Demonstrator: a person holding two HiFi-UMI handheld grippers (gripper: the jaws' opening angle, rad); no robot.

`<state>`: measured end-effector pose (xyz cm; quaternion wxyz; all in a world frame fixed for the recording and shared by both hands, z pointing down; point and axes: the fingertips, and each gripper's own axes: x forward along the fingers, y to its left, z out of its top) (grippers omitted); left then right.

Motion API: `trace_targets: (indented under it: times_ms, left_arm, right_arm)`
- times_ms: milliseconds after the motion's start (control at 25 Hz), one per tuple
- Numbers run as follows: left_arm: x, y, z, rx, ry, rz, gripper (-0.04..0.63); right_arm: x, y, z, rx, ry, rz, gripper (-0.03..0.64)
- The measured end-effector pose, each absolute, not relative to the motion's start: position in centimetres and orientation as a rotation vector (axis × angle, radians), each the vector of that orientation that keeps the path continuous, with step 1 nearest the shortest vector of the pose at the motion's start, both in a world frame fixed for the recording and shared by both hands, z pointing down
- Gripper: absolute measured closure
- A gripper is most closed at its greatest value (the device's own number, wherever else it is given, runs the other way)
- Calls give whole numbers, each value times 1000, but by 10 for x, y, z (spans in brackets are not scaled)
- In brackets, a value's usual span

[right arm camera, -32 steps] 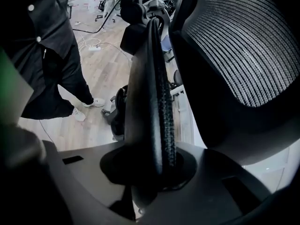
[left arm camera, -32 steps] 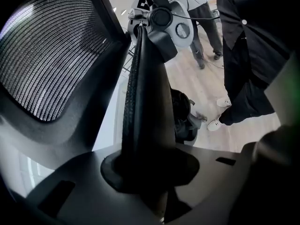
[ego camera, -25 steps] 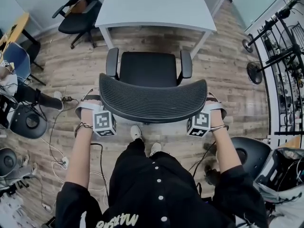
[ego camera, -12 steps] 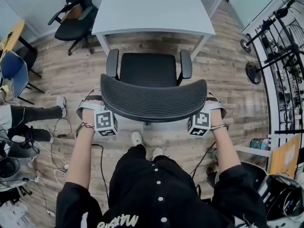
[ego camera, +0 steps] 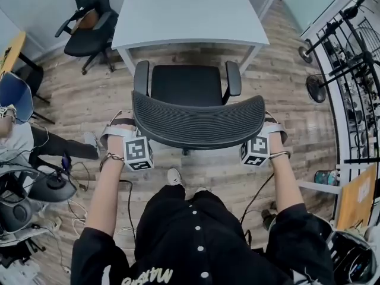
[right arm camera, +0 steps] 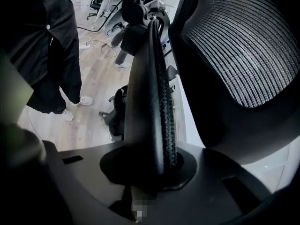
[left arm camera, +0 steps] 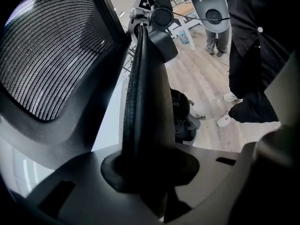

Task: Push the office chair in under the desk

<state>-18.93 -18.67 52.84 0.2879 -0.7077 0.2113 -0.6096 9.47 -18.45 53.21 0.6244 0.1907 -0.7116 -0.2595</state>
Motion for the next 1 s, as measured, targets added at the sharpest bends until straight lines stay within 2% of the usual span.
trace_targets:
  times_ms: [1000]
  left_arm:
    - [-178,-278,534,-1891,574,-1651,492]
  right_arm:
    - [110,-278,547,438,-1651,-641,518]
